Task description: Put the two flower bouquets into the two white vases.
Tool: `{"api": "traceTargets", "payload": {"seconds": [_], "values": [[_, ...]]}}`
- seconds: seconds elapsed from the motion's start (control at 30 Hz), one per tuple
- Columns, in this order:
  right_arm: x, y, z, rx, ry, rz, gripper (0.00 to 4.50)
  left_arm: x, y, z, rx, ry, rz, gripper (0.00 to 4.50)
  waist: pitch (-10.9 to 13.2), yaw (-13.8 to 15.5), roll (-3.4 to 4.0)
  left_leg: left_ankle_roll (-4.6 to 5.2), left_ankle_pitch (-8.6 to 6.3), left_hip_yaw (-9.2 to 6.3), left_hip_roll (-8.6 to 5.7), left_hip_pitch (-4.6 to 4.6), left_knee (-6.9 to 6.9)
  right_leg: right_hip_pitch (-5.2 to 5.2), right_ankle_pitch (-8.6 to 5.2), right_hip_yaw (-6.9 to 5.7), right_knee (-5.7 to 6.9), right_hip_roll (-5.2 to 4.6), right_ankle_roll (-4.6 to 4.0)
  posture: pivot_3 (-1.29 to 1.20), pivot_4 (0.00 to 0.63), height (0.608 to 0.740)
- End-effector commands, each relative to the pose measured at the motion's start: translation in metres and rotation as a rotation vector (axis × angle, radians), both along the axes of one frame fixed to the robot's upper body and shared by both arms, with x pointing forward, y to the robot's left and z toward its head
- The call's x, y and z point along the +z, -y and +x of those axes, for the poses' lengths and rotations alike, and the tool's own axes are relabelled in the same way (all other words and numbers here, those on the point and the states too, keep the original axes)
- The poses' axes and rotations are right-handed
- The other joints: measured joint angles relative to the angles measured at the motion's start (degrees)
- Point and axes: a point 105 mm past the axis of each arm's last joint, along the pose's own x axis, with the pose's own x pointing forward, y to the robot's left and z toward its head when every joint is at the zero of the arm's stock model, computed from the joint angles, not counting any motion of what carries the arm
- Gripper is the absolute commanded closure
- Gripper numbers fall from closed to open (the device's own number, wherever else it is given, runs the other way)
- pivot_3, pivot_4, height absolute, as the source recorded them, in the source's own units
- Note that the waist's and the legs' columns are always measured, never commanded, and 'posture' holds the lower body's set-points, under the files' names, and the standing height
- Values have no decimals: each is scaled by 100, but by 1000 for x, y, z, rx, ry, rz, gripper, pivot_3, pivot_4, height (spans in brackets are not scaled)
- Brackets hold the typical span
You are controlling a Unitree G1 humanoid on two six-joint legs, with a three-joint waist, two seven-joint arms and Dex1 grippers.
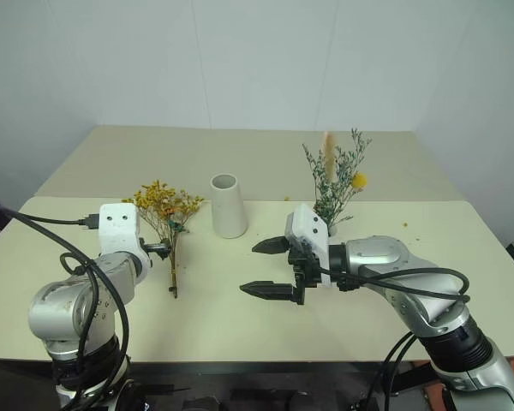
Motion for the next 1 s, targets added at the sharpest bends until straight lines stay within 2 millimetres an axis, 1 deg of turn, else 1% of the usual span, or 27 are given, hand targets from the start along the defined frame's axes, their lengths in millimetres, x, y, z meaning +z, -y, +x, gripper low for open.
{"api": "traceTargets", "payload": {"seconds": [0.03,0.27,0.43,0.53,0.67,0.8,0.93,0.97,1.0], "values": [[8,3,0,-36,48,7,42,3,8,11,-46,24,2,0,0,2,0,0,0,-2,0,-1,0,0,0,-1,0,0,0,0,150,740],[6,4,-2,-84,43,25,42,-9,-3,34,-24,0,-6,0,0,-19,0,-1,0,-4,0,-2,-1,-4,1,-3,2,0,-1,0,150,740],[3,3,-1,-112,38,44,42,-15,-1,51,-57,-3,-21,0,0,-9,0,-1,1,-4,-1,-4,-1,-6,1,-3,3,-1,-1,0,150,740],[1,3,-1,-123,37,46,0,-20,4,55,-74,-22,-77,532,0,-8,0,-1,1,-5,-2,-12,-1,-11,1,-4,3,-1,-1,0,150,740],[1,3,-1,-135,39,53,0,-24,6,58,-49,-63,-134,1811,0,-5,0,-5,3,-6,-2,-26,0,-28,2,-5,9,-2,-1,0,150,740],[1,4,-1,-147,40,56,0,-29,9,59,-48,-93,-130,3107,0,-18,1,-6,3,-5,-3,-27,-1,-34,2,-4,14,-3,-2,0,150,740],[0,4,-1,-150,39,58,0,-26,13,60,-76,-83,-135,4362,-1,-15,1,-11,7,-5,-4,-43,0,-58,4,-2,25,-3,-4,0,150,740],[0,4,-1,-151,40,58,0,-25,14,60,-82,-81,-129,4467,-1,-15,1,-12,8,-5,-4,-45,-1,-63,4,-1,27,-2,-4,0,150,740],[0,4,0,-152,41,59,0,-24,14,60,-84,-81,-125,4467,-1,-13,1,-13,8,-5,-4,-47,-1,-66,5,-1,28,-2,-5,0,150,740]]}}
